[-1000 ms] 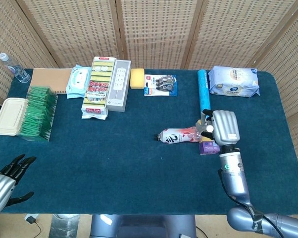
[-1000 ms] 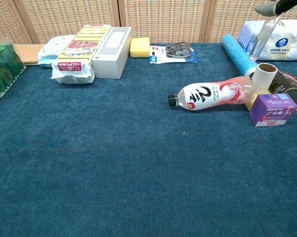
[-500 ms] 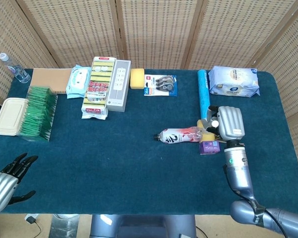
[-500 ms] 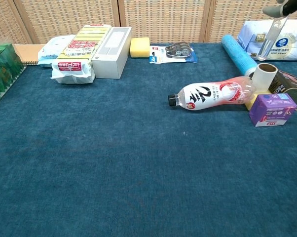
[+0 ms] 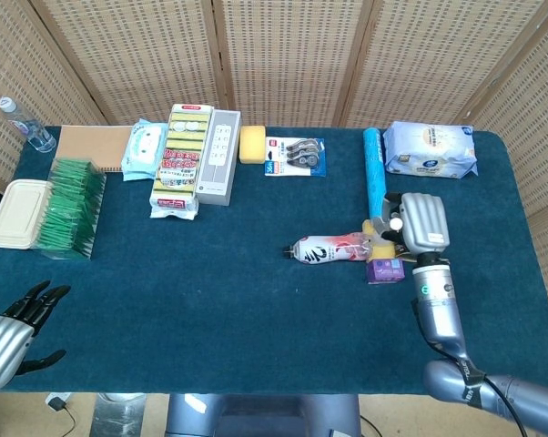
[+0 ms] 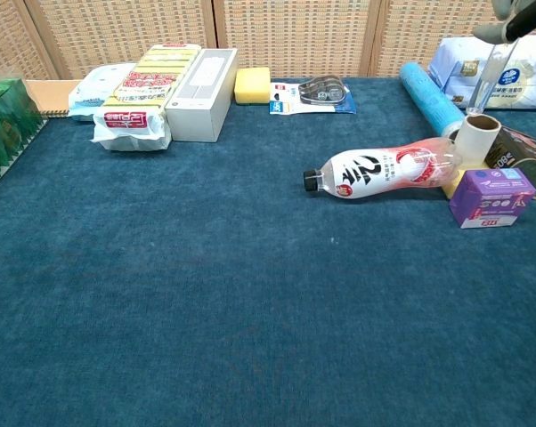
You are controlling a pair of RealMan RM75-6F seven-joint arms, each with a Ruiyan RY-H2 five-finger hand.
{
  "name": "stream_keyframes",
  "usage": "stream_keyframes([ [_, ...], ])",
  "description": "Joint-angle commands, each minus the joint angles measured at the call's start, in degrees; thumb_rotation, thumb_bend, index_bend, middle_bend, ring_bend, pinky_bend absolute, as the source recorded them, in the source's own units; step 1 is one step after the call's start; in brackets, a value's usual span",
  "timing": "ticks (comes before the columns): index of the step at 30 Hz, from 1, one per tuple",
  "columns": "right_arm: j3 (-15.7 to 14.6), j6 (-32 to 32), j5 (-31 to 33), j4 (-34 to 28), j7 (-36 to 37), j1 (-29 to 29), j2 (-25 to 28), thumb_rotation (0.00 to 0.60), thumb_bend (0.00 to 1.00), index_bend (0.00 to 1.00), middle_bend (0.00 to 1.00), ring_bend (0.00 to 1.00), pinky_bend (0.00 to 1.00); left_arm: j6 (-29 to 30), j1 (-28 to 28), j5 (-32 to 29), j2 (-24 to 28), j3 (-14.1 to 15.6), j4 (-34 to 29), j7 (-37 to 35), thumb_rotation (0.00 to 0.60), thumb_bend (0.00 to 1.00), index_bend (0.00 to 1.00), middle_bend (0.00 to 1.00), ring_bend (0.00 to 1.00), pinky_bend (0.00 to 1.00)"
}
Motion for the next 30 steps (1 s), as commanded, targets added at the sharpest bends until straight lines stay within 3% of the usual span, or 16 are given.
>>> stream_keyframes([
  [1, -0.2, -0.5, 0.3, 1.0, 0.2, 0.3, -0.1, 0.6, 0.42, 0.79, 1.0, 1.0, 0.94, 0.2, 0.1, 0.2, 0.0, 0.1, -0.1, 0.1, 0.6, 0.11, 0.0, 0.16, 0.08, 0.3],
  [30, -2.5, -4.0, -0.3, 8.5, 4.0, 1.5, -2.3, 0.6, 0.36, 0.79, 0.99, 1.0, 0.91, -0.8, -0.3, -0.6, 0.0, -0.1, -0.7, 0.7, 0.6, 0.11, 0.0, 0.16, 0.08, 0.3],
])
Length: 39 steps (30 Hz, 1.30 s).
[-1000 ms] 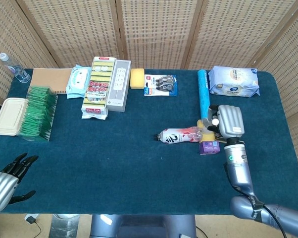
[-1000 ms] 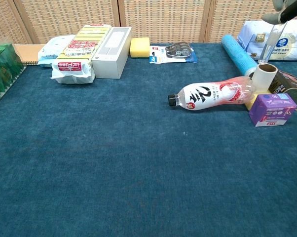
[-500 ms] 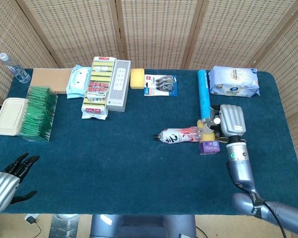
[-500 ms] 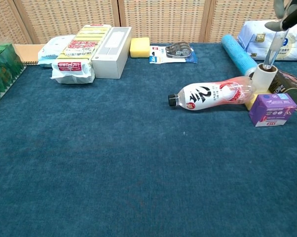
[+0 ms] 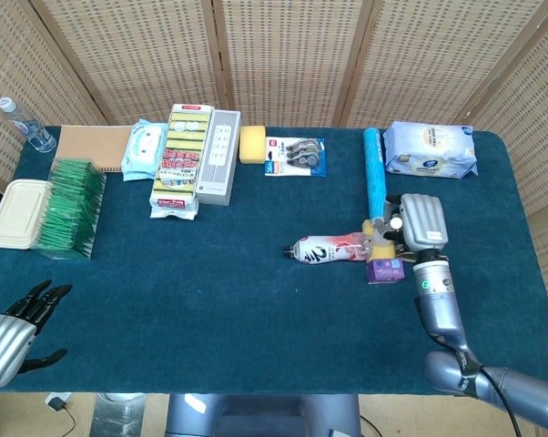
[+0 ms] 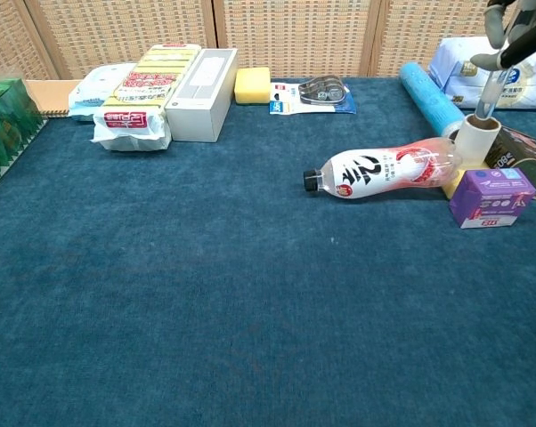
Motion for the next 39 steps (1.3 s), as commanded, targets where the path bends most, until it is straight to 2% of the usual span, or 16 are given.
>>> stream_keyframes([
  [1, -0.3, -0.5, 0.0, 0.8, 0.3, 0.2, -0.5, 0.6, 0.35, 0.79, 0.99, 1.0, 0.9, -0.1, 0.0, -0.1, 0.0, 0.0, 0.0, 0.0, 0.6, 0.11, 0.0, 0.16, 0.08, 0.3],
  [18, -1.2, -4.3, 1.0, 6.0, 0.5, 1.8, -2.5, 0.6, 0.34, 0.77, 0.93, 0.99, 0.84, 0.5, 0.1, -0.2, 0.1, -0.1, 0.3, -0.8, 0.6, 0.11, 0.0, 0.16, 0.08, 0.3],
  [33, -2.1, -8.0, -0.3, 10.7, 3.1, 3.0, -3.8, 0.6, 0.33, 0.71, 0.82, 0.86, 0.72, 0.5, 0.1, -0.2, 0.2, -0.1, 0.3, -1.1, 0.6, 0.11, 0.0, 0.16, 0.08, 0.3],
  [39, -2.0, -9.7, -0.6, 13.1, 4.1, 4.0, -4.7, 0.6, 0.32, 0.67, 0.74, 0.77, 0.65, 0.9, 0.3, -0.1, 0.2, -0.1, 0.5, -1.4, 0.6, 0.11, 0.0, 0.16, 0.08, 0.3],
])
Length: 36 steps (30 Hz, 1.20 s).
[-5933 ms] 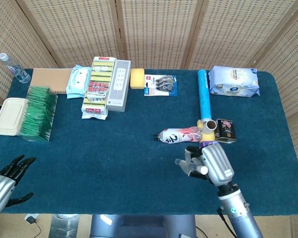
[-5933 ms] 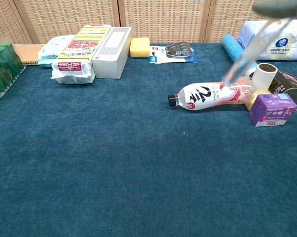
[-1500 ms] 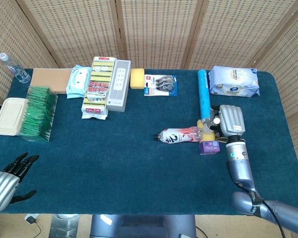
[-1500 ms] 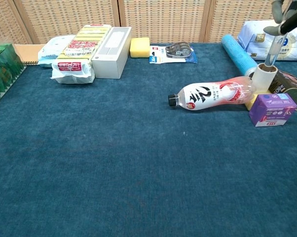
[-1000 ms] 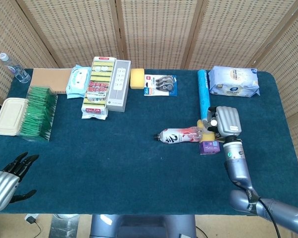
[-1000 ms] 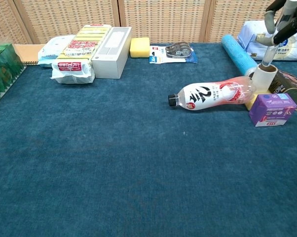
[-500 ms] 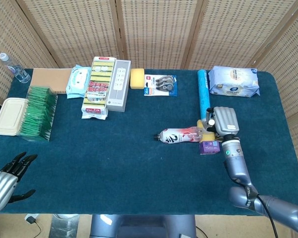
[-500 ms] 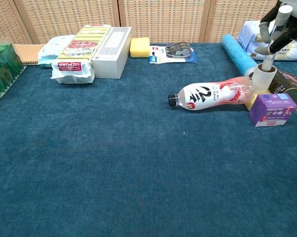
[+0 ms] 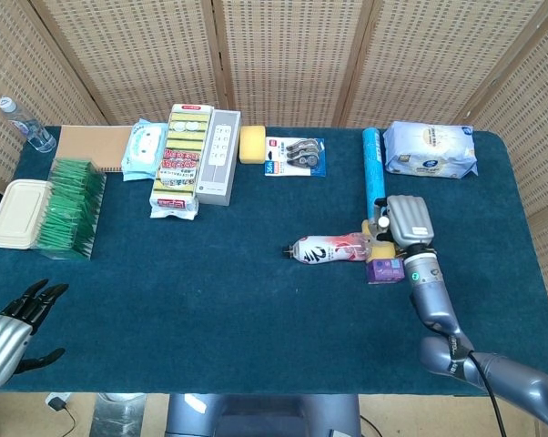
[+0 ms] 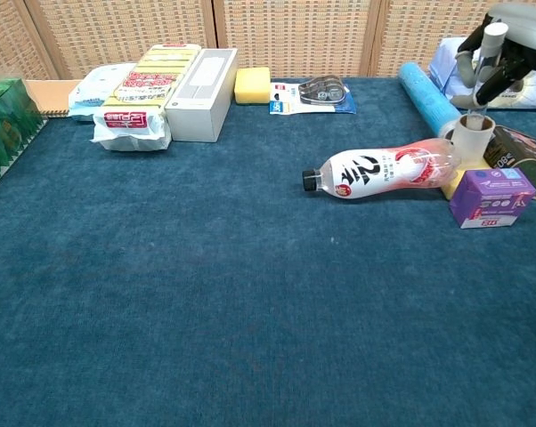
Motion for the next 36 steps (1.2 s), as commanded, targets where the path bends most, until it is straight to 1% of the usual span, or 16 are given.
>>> stream_keyframes([
  [1, 0.0, -0.6, -0.3, 1.3, 0.6, 0.5, -0.7, 0.6, 0.31, 0.66, 0.72, 0.75, 0.64, 0.1, 0.0, -0.1, 0.0, -0.1, 0.0, -0.1, 0.6, 0.11, 0.0, 0.16, 0.08, 0.3],
  [6, -0.1, -1.0, -0.5, 2.0, 1.0, 0.7, -0.8, 0.6, 0.31, 0.61, 0.65, 0.67, 0.57, -0.1, 0.0, 0.0, 0.0, 0.0, 0.0, 0.1, 0.6, 0.11, 0.0, 0.16, 0.08, 0.3],
  [14, -0.3, -0.8, -0.9, 1.1, 1.2, 0.1, 0.5, 0.6, 0.29, 0.53, 0.55, 0.55, 0.48, -0.3, -0.1, 0.1, 0.0, 0.0, 0.0, 0.2, 0.6, 0.11, 0.0, 0.16, 0.08, 0.3],
  [19, -0.8, 0.0, -1.6, -0.4, 0.2, -0.5, 2.2, 0.6, 0.28, 0.48, 0.49, 0.49, 0.45, 0.0, -0.2, 0.4, 0.0, 0.1, 0.0, 0.1, 0.6, 0.11, 0.0, 0.16, 0.08, 0.3],
  [23, -1.6, -0.2, -1.6, -2.7, -2.1, -1.0, 4.6, 0.6, 0.27, 0.4, 0.41, 0.4, 0.4, -0.2, -0.4, 0.8, 0.0, 0.2, -0.1, 0.4, 0.6, 0.11, 0.0, 0.16, 0.08, 0.3],
  [30, -1.7, -1.1, -0.7, -6.8, -1.1, -2.1, 8.2, 0.6, 0.27, 0.35, 0.35, 0.35, 0.37, -0.4, -0.7, 1.3, 0.1, 0.3, -0.3, 0.7, 0.6, 0.11, 0.0, 0.16, 0.08, 0.3],
  [36, -1.6, -1.2, -0.6, -7.3, 0.3, -2.2, 8.4, 0.6, 0.26, 0.32, 0.33, 0.33, 0.35, -0.2, -0.7, 1.6, 0.2, 0.3, -0.5, 0.9, 0.6, 0.11, 0.0, 0.16, 0.08, 0.3],
])
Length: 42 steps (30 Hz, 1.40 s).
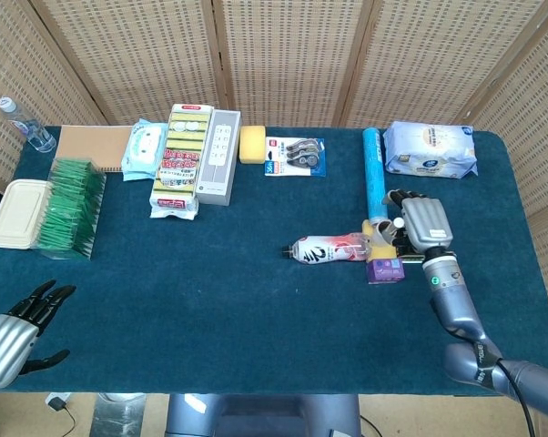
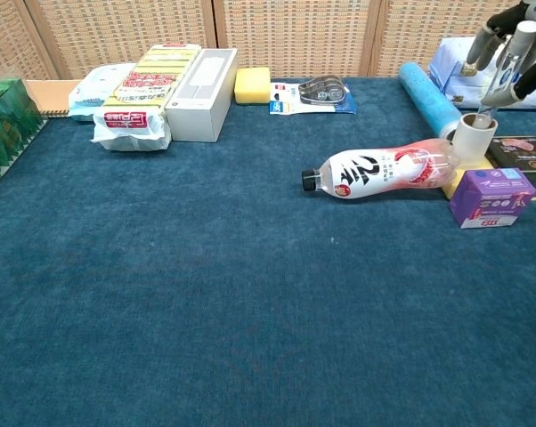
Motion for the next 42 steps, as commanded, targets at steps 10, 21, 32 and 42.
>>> stream_keyframes([
  [10, 0.0, 0.7, 0.2, 0.1, -1.2, 0.8, -1.0, 0.6, 0.24, 0.28, 0.3, 0.29, 0.32, -0.1, -0.1, -0.3, 0.1, -0.1, 0.0, -0.2, 0.6, 0.11, 0.0, 0.16, 0.08, 0.3],
  [21, 0.7, 7.3, -1.1, -1.8, -0.4, -2.9, 3.0, 0.6, 0.24, 0.26, 0.28, 0.27, 0.28, 0.0, -0.1, -0.4, 0.1, 0.0, 0.4, -1.0, 0.6, 0.11, 0.0, 0.16, 0.08, 0.3],
  [32, -2.9, 10.5, -5.8, -4.5, 7.1, -10.8, 10.2, 0.6, 0.24, 0.26, 0.28, 0.26, 0.28, -1.0, -0.5, 0.1, 0.0, 0.2, -0.2, 0.5, 0.6, 0.11, 0.0, 0.16, 0.08, 0.3],
  [42, -14.8, 28.8, -25.2, -10.0, 3.3, -23.1, 8.2, 0.6, 0.24, 0.26, 0.28, 0.26, 0.28, -1.7, -0.7, -0.6, -0.2, 0.0, -0.7, 1.4, 0.6, 0.11, 0.0, 0.16, 0.08, 0.3],
])
